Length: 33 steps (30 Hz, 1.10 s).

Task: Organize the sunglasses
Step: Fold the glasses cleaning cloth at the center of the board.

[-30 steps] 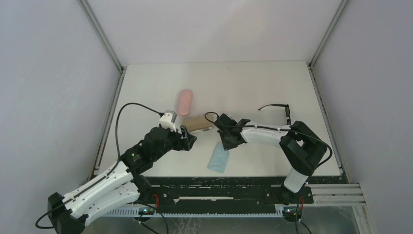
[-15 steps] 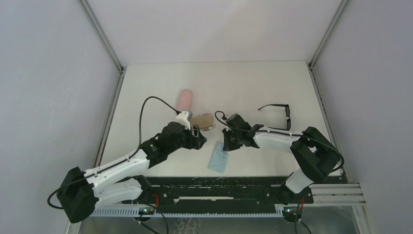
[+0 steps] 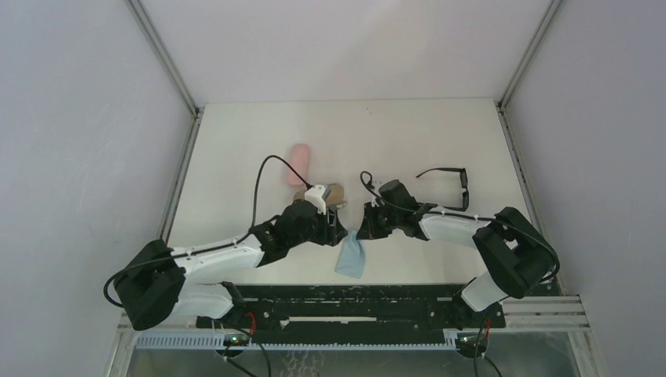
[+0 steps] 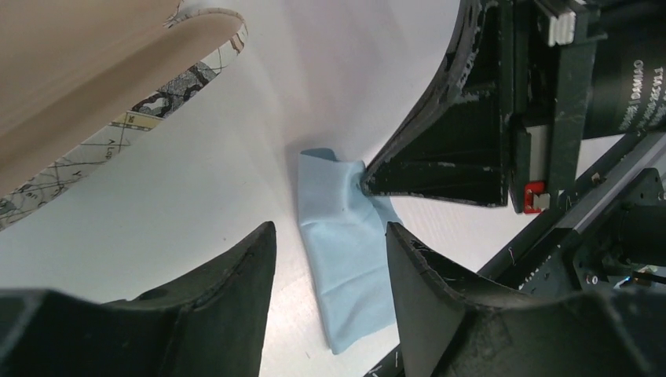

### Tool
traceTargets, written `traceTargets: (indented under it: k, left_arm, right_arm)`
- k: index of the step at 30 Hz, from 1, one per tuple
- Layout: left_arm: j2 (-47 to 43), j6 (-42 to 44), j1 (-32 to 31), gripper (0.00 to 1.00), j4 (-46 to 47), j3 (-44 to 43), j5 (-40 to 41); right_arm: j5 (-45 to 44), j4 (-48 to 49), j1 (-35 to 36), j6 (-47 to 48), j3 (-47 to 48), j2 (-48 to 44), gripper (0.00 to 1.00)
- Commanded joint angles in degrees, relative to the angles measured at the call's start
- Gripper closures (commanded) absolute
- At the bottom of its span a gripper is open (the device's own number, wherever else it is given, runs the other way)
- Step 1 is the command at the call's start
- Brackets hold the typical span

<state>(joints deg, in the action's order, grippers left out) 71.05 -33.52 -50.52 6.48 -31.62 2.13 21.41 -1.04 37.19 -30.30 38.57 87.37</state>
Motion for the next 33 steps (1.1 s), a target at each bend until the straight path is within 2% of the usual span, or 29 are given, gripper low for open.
traceTargets:
  k: [1,9,30,33]
  left_arm:
    - [2.1,-1.7,-0.6,0.44,5.9,-1.7,-0.9]
    - [6.0,-1.5,-1.2,0.54,9.1,-2.1,-1.2]
    - [13.8,1.5,-1.7,0.68,10.7,-6.7,-4.0]
    - [14.7,1.3,-1.7,0.73,10.7,-6.7,-4.2]
  right_arm:
    - [4.9,5.5,-0.9,-2.1,-1.0,-2.3,1.0]
    - [6.1,6.1,-1.4,-2.1,-1.8,-2.4,1.0]
    - [7.0,6.3,-1.6,-2.1,-1.8,-2.3,1.0]
    - [6.9,6.2,-1.7,-2.0,-1.8,-2.3,1.0]
